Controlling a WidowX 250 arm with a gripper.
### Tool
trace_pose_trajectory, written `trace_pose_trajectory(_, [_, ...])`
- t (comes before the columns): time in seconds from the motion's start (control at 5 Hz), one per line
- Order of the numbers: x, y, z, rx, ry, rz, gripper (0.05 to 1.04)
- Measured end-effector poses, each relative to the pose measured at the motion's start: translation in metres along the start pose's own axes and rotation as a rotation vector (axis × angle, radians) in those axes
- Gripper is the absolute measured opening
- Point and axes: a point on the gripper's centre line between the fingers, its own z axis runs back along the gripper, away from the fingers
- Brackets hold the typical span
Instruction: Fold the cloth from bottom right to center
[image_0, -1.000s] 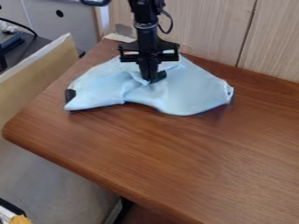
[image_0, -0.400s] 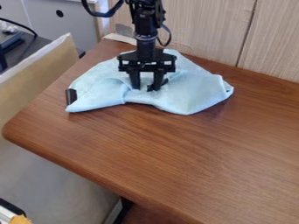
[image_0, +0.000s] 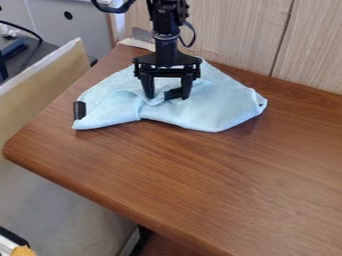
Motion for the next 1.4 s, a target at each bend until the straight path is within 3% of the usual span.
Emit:
trace_pose_trajectory(0.2, [0.004, 0.0, 0.014, -0.015, -0.013, -0.001, 1.001])
trace_pose_trajectory(0.4, [0.012, 0.008, 0.055, -0.037, -0.093, 0.019, 1.001])
trace_pose_trajectory(0.6, [0.005, 0.013, 0.079, -0.054, -0.133, 0.002, 1.001])
trace_pose_trajectory(1.4, [0.006, 0.016, 0.083, -0.054, -0.141, 0.005, 1.001])
